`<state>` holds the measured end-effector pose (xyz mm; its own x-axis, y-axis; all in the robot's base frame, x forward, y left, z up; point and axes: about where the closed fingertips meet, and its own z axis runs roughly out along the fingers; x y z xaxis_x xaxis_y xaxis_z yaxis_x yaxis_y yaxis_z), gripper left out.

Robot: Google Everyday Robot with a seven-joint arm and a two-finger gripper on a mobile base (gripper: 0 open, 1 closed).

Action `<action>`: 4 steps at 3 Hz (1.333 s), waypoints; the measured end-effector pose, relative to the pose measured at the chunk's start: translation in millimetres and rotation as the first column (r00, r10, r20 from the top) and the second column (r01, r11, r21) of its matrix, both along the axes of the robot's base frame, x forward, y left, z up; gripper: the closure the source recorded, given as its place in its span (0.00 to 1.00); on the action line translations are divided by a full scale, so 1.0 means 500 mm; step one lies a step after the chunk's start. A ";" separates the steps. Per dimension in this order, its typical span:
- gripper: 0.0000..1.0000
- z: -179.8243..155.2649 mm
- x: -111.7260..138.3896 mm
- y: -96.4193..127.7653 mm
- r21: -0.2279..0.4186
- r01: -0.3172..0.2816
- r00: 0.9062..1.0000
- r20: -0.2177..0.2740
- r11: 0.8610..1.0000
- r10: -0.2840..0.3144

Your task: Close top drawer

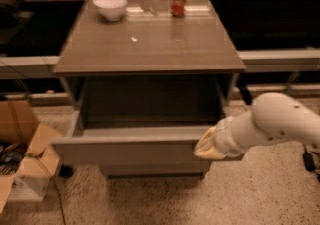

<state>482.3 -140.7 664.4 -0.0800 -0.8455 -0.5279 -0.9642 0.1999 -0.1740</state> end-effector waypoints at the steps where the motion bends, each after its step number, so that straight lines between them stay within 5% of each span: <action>1: 0.14 0.000 -0.001 0.000 0.000 0.000 1.000 0.000 1.000 0.000; 2: 0.00 -0.005 0.024 0.005 0.006 -0.004 1.000 0.012 1.000 0.004; 3: 0.00 -0.005 0.020 0.005 0.006 -0.004 1.000 0.012 1.000 0.004; 4: 0.00 -0.010 0.066 0.013 0.013 -0.012 0.999 0.031 1.000 0.011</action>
Offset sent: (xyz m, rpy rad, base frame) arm 0.1678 0.0306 -0.0279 0.0670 -0.1283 0.0389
